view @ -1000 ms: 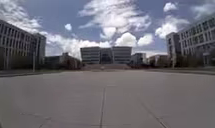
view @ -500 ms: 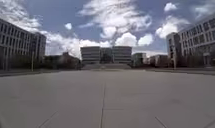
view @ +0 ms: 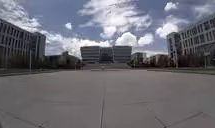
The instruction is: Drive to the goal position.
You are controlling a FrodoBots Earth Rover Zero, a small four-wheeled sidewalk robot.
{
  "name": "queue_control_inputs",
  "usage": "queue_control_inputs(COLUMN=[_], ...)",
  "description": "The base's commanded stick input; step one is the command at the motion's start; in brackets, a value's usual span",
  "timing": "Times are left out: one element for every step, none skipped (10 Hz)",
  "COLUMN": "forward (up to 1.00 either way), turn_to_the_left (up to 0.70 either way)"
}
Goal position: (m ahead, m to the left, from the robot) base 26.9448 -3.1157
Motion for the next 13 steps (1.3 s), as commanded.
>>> queue_control_inputs(forward=[1.00,1.00,1.00,1.00,1.00,1.00,1.00,1.00,1.00,1.00,1.00,1.00,1.00], turn_to_the_left=[0.02,0.02,0.02,0.02,0.02,0.02,0.02,0.02,0.02,0.02,0.03,0.03,0.03])
